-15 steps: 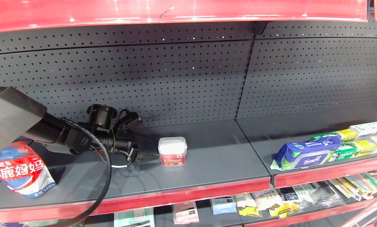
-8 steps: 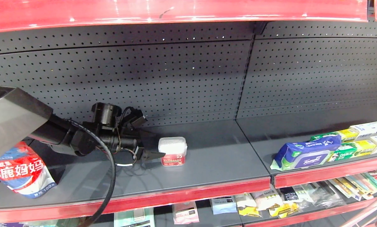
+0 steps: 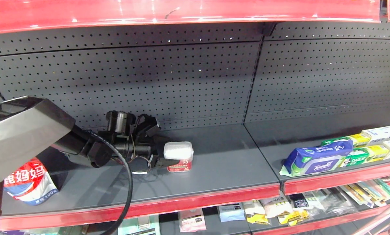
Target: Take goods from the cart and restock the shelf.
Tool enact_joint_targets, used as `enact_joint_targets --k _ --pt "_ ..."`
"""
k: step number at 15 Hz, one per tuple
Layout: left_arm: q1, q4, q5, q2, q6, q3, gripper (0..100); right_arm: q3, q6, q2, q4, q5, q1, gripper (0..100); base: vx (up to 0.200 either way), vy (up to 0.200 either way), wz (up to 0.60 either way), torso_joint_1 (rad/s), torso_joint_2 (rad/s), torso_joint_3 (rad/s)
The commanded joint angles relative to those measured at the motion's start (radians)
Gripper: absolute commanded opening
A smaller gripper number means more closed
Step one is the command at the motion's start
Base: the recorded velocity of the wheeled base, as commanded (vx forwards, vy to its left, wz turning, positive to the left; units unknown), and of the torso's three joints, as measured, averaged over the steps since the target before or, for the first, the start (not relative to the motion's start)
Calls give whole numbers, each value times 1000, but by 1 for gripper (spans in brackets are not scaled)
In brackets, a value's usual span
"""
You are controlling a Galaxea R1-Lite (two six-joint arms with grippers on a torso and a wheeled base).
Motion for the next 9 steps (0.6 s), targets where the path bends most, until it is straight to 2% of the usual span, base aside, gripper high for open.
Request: enact_joint_targets --k 1,9 --pt "-8 -8 0 25 -4 -2 100 1 -1 7 0 0 0 0 0 0 0 0 0 0" --pt "-22 -11 0 52 -6 -10 100 -1 -1 23 0 0 0 0 0 0 0 0 0 0"
